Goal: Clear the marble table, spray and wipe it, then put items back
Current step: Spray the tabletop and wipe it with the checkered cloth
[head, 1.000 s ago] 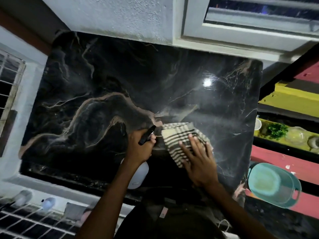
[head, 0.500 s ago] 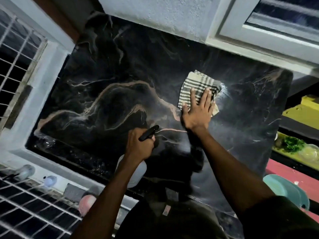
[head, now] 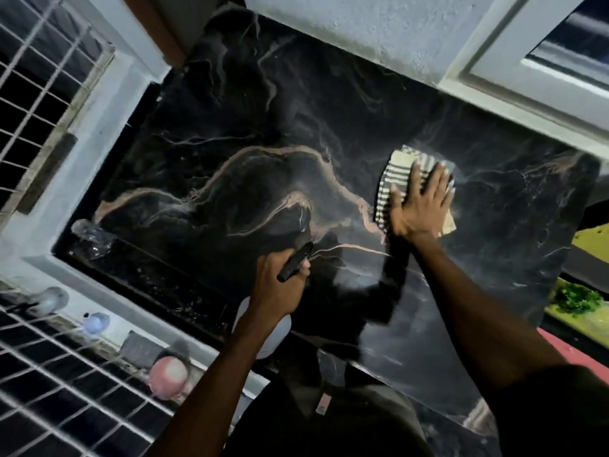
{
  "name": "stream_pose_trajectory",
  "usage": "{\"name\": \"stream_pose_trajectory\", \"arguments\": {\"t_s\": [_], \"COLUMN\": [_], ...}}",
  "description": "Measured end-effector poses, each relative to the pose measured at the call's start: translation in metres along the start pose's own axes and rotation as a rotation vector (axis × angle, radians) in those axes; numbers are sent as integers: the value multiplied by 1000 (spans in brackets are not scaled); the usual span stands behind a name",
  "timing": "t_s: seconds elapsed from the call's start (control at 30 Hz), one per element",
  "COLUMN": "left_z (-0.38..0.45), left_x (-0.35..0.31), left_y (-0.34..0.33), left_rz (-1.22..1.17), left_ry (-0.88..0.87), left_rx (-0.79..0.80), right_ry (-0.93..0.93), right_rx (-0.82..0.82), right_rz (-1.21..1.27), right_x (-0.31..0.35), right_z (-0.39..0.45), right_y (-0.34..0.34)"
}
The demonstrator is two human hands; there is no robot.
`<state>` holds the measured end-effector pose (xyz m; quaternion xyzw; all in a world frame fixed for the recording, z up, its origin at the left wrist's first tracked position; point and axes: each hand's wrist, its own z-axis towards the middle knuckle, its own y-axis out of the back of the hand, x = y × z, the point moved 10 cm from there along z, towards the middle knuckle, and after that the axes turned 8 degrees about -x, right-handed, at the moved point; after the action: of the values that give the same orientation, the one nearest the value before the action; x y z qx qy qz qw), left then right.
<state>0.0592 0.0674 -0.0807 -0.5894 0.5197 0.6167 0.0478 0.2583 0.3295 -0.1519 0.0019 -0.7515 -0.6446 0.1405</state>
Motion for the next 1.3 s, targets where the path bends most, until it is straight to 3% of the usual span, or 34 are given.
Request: {"name": "stream_pose_trajectory", "arguments": {"t_s": [0.13, 0.3, 0.4, 0.57, 0.7, 0.8, 0.87, 0.93, 1.0, 1.07, 1.2, 1.3], "left_z": [-11, -5, 0, 7, -2, -13, -22, -30, -39, -48, -59, -66], "left_x": [28, 33, 21, 1, -31, -54, -69, -81, -91, -103, -111, -118], "left_y": [11, 13, -4, -46, -79, -97, -111, -124, -134, -145, -174, -199], "left_rz": [-46, -40, 16, 28, 3, 7, 34, 67, 92, 99, 77, 88], "left_ry": [122, 128, 47, 34, 41, -3, -48, -85, -125, -175, -132, -90], "left_rx": [-12, -24, 41, 114, 161, 188, 218, 241, 246, 244, 283, 327], "right_ry": [31, 462, 477, 127, -216, -403, -333, -125, 94, 198, 152, 116], "right_rx": [5, 89, 52, 39, -12, -43, -7, 36, 47, 57, 104, 121], "right_rz": [-36, -11, 92, 30, 23, 47, 15, -10, 5, 49, 30, 26], "right_x": [78, 177, 132, -48, -170, -179, -147, -110, -87, -91, -159, -208], "right_z": [-2, -111, -176, -218, -168, -101, -78, -84, -124, -184, -284, -285], "right_y": [-18, -66, -69, -45, -2, 14, 10, 3, -5, -14, -28, -20]}}
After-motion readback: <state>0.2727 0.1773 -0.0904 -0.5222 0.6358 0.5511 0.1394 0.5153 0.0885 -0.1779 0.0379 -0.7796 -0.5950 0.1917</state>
